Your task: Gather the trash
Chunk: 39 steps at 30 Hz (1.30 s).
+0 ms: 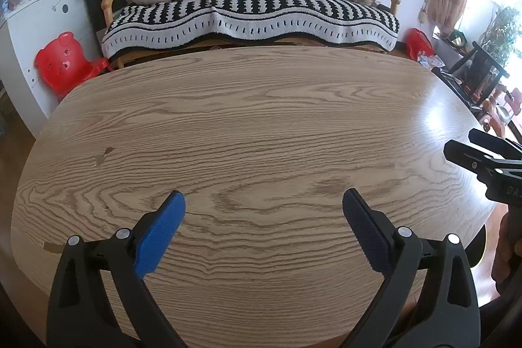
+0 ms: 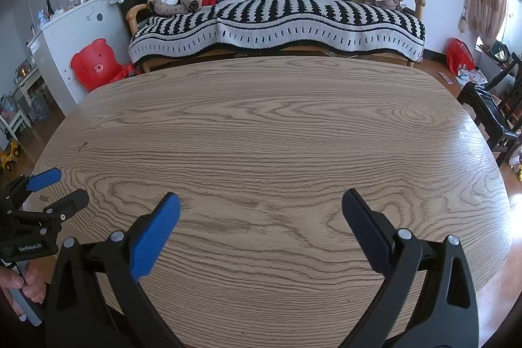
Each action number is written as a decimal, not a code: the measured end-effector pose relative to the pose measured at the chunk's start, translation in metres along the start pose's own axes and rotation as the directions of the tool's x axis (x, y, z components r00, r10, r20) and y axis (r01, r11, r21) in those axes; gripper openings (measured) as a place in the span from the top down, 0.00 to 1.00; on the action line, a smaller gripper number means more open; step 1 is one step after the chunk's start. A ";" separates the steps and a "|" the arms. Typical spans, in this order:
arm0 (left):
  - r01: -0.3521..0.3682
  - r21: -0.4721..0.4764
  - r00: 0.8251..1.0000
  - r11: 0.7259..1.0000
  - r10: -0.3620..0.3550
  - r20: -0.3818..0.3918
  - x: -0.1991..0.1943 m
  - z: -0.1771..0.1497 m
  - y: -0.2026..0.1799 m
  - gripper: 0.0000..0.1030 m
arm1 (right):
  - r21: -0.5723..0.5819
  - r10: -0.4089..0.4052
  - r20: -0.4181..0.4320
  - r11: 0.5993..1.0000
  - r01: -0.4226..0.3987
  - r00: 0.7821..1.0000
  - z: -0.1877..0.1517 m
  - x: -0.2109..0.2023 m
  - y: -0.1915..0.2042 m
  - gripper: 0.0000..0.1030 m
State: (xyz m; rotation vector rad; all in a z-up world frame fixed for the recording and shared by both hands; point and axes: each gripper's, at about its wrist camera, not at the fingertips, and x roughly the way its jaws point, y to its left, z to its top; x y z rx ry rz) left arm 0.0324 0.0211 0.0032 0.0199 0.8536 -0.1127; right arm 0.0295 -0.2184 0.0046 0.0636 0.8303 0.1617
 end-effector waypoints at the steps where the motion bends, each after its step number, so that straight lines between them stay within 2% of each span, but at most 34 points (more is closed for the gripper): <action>1: 0.000 0.000 1.000 1.000 0.000 -0.001 0.000 0.000 0.000 0.09 | 0.000 0.000 0.000 1.000 0.000 1.000 0.000 0.000 0.000 0.07; 39: -0.003 -0.003 1.000 1.000 0.003 -0.005 0.002 0.000 0.004 0.09 | -0.005 -0.003 -0.003 1.000 0.003 1.000 0.000 0.000 0.000 0.07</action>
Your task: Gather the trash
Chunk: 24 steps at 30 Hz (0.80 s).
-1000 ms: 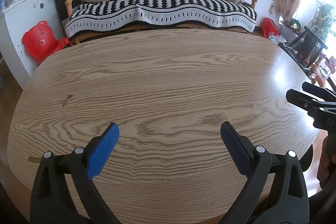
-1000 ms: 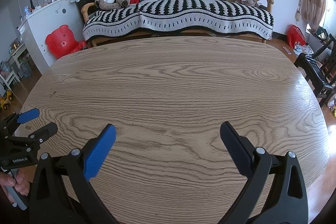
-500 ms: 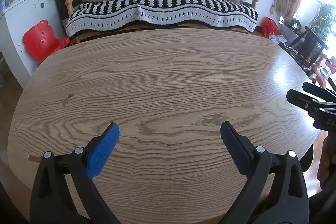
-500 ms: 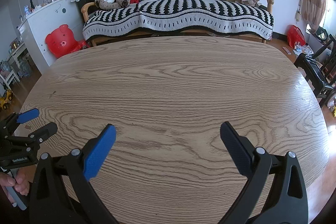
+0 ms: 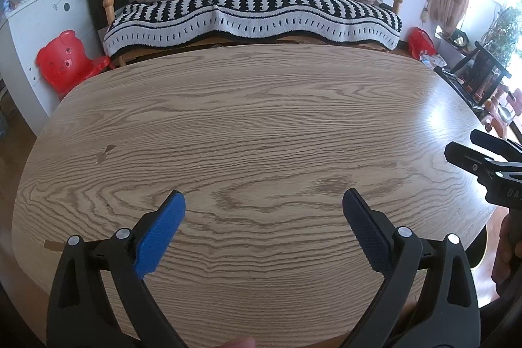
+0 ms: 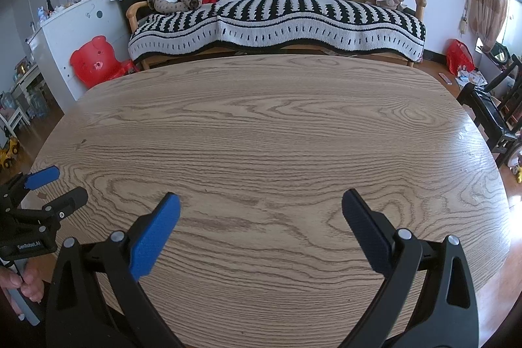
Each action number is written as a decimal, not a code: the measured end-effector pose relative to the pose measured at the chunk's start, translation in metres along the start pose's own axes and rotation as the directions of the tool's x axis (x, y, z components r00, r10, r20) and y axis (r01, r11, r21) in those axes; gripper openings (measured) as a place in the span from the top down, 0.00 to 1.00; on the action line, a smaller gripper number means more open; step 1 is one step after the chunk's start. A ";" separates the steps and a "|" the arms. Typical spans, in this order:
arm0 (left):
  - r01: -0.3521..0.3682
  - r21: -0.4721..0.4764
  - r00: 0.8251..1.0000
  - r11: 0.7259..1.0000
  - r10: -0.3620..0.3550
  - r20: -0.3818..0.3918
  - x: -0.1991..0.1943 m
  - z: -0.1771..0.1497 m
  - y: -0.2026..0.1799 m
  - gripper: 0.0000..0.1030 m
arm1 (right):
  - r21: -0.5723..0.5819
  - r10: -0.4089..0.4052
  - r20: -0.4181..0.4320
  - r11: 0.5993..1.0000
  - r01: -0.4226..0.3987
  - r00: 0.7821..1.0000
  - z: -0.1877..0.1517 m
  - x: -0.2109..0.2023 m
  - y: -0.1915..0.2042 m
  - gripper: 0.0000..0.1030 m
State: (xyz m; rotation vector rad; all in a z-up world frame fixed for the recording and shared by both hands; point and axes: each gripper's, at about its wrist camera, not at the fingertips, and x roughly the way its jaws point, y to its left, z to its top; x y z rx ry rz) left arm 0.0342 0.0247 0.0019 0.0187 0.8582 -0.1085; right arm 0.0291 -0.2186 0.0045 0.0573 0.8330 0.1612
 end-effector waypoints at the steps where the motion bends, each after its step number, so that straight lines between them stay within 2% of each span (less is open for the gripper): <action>1: -0.001 0.001 1.000 1.000 0.001 0.001 0.000 0.000 0.000 0.09 | 0.000 0.000 0.000 1.000 0.000 1.000 0.000 -0.001 -0.001 0.07; 7: 0.015 -0.008 1.000 1.000 -0.015 0.001 0.001 0.000 0.003 0.09 | 0.000 0.000 -0.001 1.000 0.000 1.000 -0.001 -0.001 -0.001 0.07; 16: -0.014 0.014 0.999 1.000 0.014 0.031 -0.002 -0.001 0.001 0.09 | 0.002 0.000 -0.003 1.000 0.000 1.000 -0.004 -0.002 -0.005 0.07; 24: -0.023 -0.003 1.000 1.000 0.023 0.001 0.003 0.001 0.003 0.09 | 0.003 -0.002 -0.006 1.000 0.002 1.000 -0.007 0.000 -0.007 0.07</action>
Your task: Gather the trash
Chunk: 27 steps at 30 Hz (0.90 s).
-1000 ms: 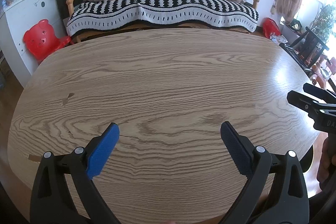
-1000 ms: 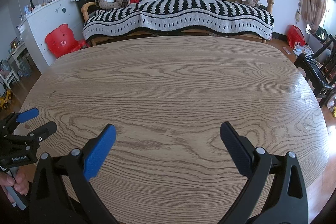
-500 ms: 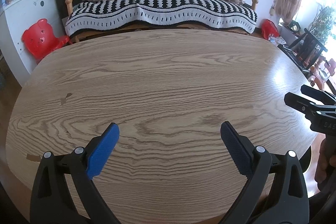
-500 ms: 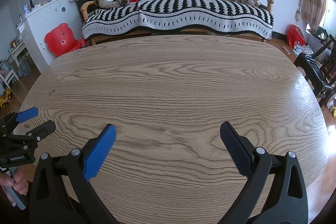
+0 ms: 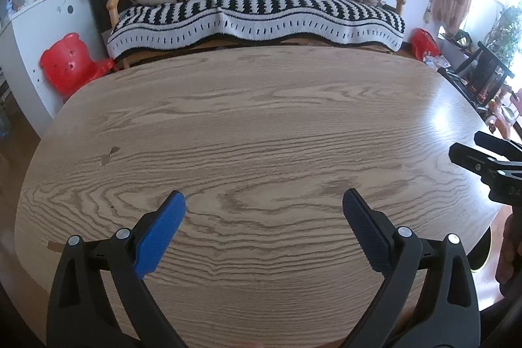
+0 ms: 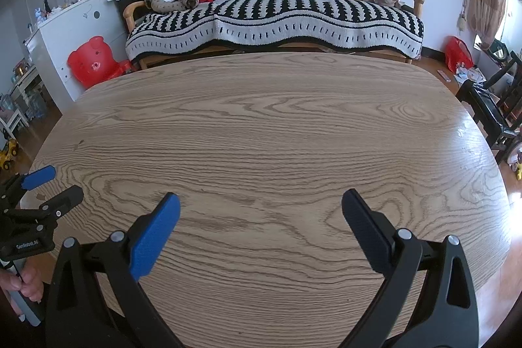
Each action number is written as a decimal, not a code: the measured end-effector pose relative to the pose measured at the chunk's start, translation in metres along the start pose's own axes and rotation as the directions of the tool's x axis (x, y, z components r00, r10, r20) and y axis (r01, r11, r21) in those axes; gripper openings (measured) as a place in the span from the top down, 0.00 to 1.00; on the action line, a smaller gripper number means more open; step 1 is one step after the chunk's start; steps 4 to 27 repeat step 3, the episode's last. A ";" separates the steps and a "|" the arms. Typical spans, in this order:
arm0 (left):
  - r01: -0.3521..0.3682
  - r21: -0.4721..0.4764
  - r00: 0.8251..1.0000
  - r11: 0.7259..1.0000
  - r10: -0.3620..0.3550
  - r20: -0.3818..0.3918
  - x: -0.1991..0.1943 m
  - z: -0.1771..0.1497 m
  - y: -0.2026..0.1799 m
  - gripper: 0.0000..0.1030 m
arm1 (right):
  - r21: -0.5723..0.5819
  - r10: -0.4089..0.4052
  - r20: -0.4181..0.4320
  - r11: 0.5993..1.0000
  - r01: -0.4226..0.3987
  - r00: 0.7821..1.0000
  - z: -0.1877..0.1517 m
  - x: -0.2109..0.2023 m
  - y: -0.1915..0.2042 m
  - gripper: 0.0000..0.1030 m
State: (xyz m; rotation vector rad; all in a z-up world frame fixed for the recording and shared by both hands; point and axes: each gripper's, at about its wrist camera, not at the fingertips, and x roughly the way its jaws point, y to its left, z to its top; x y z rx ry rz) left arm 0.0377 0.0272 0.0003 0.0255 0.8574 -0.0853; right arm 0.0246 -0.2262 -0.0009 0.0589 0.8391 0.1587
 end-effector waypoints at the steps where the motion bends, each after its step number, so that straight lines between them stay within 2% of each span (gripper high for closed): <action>1: 0.002 -0.005 1.000 1.000 -0.002 -0.005 0.001 -0.001 0.000 0.09 | 0.001 -0.001 -0.001 1.000 0.001 1.000 -0.001 0.001 -0.002 0.07; 27: 0.003 -0.010 1.000 1.000 -0.003 -0.014 0.003 0.000 0.001 0.09 | 0.003 -0.005 -0.003 1.000 0.005 1.000 -0.002 0.003 -0.004 0.07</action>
